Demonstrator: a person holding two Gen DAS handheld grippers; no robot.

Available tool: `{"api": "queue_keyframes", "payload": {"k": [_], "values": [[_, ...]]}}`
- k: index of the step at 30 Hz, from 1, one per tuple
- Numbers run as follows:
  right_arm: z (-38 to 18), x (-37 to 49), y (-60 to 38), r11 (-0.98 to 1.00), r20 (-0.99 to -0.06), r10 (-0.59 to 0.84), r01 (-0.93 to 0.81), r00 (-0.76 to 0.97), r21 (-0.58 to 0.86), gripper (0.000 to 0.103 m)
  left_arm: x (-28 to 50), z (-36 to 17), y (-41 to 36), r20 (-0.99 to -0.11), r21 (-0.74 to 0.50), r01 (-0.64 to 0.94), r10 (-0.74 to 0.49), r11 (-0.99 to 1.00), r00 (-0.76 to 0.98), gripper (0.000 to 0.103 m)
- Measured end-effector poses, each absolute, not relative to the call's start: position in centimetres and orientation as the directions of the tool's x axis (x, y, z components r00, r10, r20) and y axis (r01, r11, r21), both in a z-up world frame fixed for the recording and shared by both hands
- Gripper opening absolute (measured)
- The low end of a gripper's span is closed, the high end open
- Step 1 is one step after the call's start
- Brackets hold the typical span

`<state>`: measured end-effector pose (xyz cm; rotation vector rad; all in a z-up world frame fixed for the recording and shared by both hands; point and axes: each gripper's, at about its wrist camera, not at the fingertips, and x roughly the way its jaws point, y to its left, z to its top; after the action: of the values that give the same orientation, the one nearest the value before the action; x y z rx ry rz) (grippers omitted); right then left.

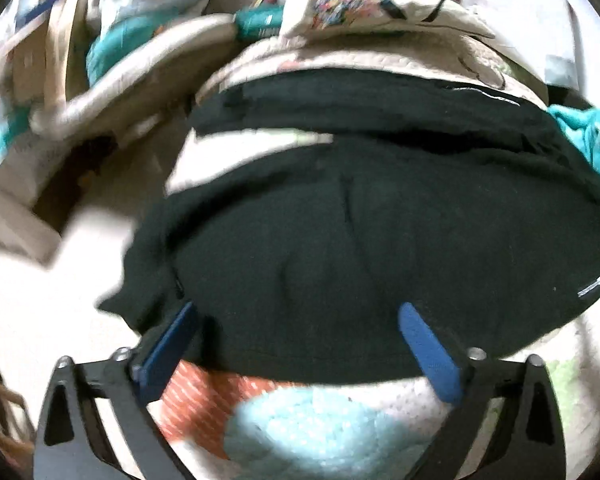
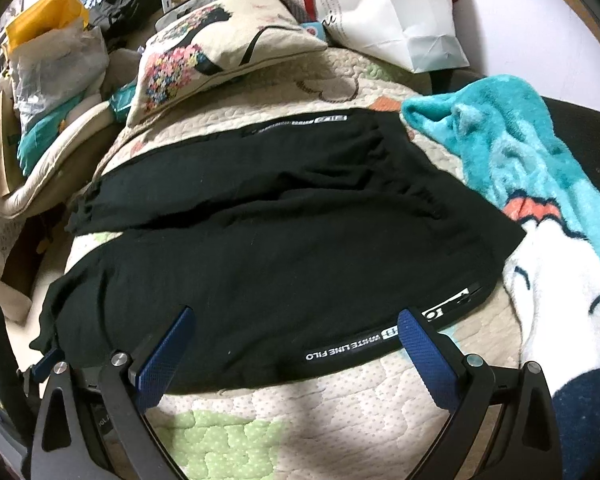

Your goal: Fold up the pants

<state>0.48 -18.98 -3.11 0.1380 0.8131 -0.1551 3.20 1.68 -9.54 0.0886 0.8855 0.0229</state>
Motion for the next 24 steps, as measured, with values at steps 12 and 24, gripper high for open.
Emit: {"api": "queue_keyframes", "payload": {"k": [12,24], "values": [[-0.6,-1.2,-19.0,0.981,-0.630,-0.146,0.192,0.763,0.005,0.103,1.0,7.2,7.8,-0.539,0.048,-0.072,0.087,0.996,0.838,0.080],[4.7,-5.4,-18.7,0.983,-0.424,-0.181,0.169,0.887,-0.066,0.103,-8.7,14.8,10.2,-0.305,0.028,-0.193,0.193,0.981,0.933,0.091]]}}
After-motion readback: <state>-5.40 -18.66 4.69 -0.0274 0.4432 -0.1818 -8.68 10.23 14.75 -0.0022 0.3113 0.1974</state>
